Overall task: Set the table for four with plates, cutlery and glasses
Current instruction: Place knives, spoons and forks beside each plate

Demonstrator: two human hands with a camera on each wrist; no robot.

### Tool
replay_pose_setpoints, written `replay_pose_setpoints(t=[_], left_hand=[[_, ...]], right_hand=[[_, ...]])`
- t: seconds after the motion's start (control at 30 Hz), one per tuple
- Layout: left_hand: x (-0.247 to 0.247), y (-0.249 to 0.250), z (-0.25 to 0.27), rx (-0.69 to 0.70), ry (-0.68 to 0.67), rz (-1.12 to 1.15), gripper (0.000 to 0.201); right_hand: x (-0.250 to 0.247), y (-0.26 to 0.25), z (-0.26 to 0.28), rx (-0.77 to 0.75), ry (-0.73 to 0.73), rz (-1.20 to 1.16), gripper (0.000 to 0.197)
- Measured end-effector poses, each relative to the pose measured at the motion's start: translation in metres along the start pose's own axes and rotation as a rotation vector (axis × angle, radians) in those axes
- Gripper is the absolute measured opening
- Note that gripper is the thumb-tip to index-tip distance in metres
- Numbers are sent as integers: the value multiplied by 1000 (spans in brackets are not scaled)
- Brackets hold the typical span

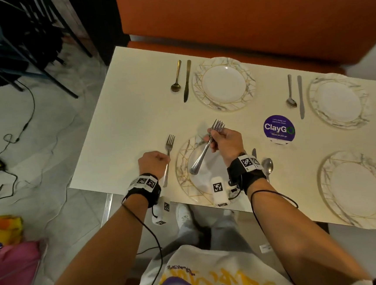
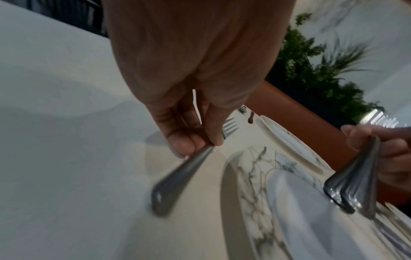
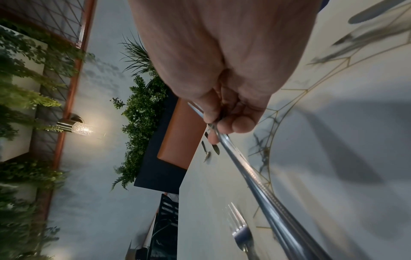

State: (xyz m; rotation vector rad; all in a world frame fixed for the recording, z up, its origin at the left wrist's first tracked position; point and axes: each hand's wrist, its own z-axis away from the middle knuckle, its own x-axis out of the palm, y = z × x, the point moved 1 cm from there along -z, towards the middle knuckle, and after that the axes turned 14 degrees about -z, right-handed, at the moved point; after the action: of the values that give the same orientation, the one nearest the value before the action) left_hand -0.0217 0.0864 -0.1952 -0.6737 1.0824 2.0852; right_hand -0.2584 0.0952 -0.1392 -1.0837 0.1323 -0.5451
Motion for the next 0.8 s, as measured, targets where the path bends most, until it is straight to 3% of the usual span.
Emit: replay_pose_setpoints(t=[0.37, 0.8], left_hand=[[-2, 14, -9, 21, -8, -145, 25], [-1, 9, -11, 42, -9, -177, 11]], right_hand=[[-14, 1, 1, -11, 8, 28, 12], [-18, 4, 2, -7, -9, 56, 15]])
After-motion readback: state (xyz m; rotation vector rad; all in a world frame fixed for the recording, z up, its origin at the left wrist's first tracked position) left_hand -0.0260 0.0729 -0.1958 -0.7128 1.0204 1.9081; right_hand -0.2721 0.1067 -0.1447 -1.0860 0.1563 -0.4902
